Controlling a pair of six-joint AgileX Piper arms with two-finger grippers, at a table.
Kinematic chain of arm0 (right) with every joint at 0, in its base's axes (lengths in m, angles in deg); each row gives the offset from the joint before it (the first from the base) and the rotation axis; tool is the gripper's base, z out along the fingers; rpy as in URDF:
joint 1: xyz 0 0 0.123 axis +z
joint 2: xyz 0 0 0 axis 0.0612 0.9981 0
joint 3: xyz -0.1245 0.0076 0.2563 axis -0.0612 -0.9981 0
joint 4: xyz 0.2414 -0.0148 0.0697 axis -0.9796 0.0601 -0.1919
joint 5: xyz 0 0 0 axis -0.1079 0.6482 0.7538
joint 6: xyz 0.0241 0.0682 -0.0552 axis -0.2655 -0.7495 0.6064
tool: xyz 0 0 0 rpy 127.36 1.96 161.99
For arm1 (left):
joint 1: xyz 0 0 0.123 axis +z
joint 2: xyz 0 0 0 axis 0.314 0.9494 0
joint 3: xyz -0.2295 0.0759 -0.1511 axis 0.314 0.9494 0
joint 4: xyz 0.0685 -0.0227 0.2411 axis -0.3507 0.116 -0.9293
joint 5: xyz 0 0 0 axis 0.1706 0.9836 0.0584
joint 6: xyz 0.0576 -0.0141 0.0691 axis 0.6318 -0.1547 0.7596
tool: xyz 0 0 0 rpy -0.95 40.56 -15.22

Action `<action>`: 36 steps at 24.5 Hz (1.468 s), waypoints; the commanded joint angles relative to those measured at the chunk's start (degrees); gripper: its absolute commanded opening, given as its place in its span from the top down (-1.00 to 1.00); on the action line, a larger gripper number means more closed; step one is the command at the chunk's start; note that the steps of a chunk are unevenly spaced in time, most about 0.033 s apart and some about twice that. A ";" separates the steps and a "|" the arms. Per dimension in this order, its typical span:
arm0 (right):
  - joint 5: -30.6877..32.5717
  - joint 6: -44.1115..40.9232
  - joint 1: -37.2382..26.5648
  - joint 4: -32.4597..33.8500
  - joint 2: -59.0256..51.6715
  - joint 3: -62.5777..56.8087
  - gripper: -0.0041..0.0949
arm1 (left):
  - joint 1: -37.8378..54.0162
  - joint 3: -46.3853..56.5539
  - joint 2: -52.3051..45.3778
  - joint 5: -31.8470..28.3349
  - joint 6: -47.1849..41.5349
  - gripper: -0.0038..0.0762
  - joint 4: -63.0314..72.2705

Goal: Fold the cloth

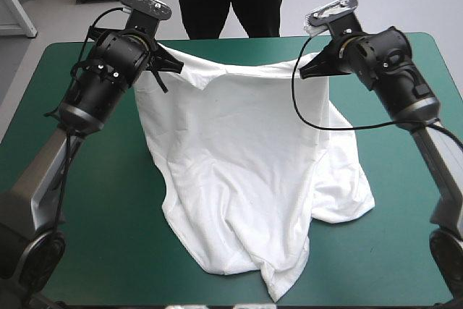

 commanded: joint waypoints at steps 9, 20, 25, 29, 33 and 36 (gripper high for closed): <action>-6.44 -0.02 -0.53 1.88 10.50 1.50 0.95 | 8.84 -1.38 9.22 -8.70 2.82 0.93 15.54; -5.92 2.92 -5.26 -8.13 13.80 2.25 -0.04 | 8.95 -1.38 13.36 -5.86 10.13 0.05 23.64; -4.77 3.62 -11.43 -12.35 10.71 8.03 -0.54 | 9.46 -1.60 8.55 -1.61 10.39 -0.45 18.60; -0.26 7.23 -15.86 -17.81 5.27 8.69 -0.54 | 9.33 -1.60 0.50 5.50 10.76 -0.45 19.63; 5.23 11.17 -16.54 -20.93 -3.96 5.20 -0.54 | 9.26 -0.86 -9.25 13.88 10.04 -0.45 26.92; 4.88 11.51 -14.93 -18.27 -11.93 -3.07 -0.54 | 8.37 4.92 -14.83 13.88 8.40 -0.45 27.35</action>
